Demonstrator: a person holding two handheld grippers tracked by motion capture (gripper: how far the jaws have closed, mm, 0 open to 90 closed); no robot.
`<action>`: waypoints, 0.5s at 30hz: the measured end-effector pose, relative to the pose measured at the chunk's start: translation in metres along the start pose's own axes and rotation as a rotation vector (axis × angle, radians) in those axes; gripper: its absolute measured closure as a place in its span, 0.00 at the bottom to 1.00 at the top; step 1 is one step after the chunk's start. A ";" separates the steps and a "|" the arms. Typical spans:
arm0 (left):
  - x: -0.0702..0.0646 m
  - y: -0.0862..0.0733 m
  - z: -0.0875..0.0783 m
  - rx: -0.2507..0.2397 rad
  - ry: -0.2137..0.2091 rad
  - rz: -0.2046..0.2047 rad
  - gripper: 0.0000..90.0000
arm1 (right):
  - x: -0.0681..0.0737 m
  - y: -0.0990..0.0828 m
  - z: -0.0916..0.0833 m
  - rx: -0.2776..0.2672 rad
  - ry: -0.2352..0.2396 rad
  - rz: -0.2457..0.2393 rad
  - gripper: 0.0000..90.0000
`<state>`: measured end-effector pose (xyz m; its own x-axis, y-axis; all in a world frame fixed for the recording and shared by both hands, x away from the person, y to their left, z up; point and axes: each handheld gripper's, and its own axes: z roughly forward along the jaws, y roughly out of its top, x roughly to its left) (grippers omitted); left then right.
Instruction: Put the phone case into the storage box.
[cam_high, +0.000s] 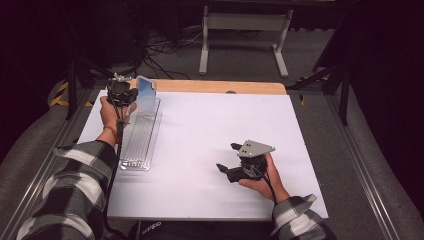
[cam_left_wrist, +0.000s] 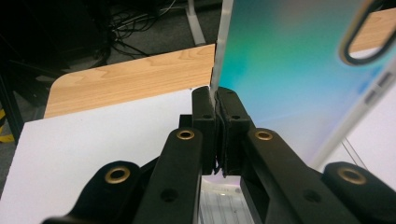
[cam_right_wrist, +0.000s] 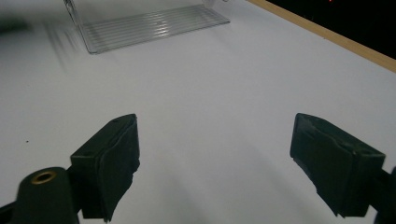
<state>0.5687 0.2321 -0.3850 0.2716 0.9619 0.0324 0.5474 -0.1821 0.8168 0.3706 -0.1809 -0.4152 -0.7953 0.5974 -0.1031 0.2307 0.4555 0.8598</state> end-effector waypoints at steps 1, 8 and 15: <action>0.001 0.000 0.000 0.004 -0.002 0.000 0.97 | 0.000 0.000 0.000 0.002 -0.002 0.001 0.18; 0.000 -0.001 0.001 0.008 -0.004 0.009 0.96 | 0.000 0.000 0.000 0.003 -0.002 0.002 0.18; 0.001 -0.005 0.001 0.027 -0.011 0.011 0.95 | 0.000 0.000 0.001 0.004 0.003 -0.001 0.18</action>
<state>0.5673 0.2341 -0.3898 0.2862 0.9575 0.0353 0.5653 -0.1985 0.8007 0.3706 -0.1802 -0.4155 -0.7971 0.5951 -0.1026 0.2322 0.4587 0.8577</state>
